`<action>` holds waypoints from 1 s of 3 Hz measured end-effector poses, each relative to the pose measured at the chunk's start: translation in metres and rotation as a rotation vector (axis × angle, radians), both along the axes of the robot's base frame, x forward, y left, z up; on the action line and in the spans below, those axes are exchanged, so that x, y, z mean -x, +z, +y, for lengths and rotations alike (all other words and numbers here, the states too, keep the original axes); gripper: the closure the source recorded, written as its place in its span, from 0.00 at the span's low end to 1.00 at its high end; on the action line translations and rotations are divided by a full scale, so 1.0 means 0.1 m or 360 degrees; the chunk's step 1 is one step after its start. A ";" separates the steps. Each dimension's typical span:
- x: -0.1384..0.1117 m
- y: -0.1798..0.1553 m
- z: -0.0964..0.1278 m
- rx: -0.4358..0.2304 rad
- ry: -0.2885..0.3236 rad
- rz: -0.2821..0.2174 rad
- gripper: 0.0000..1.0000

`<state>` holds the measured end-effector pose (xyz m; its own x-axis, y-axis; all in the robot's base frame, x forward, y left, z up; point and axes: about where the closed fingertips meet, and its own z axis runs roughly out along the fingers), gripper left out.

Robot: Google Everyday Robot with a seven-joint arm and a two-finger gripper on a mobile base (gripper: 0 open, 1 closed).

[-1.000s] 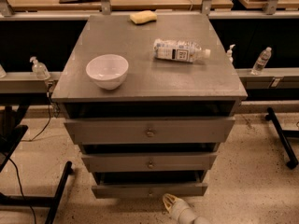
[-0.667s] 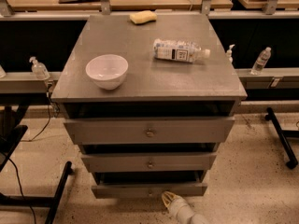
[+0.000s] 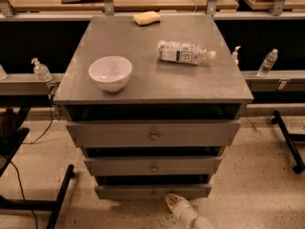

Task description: Close bottom drawer

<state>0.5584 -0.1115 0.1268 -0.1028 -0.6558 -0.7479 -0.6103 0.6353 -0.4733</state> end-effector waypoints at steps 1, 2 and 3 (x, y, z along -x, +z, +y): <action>-0.12 -0.03 0.00 -0.0003 -0.0018 -0.0013 1.00; -0.23 -0.05 0.00 -0.0008 -0.0027 -0.0023 1.00; -0.22 -0.05 0.00 -0.0009 -0.0028 -0.0023 1.00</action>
Offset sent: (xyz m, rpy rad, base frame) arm 0.0871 0.0021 -0.0143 0.0209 -0.0477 -0.0628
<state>0.5803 -0.1115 0.1218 -0.1031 -0.6499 -0.7530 -0.5921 0.6484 -0.4786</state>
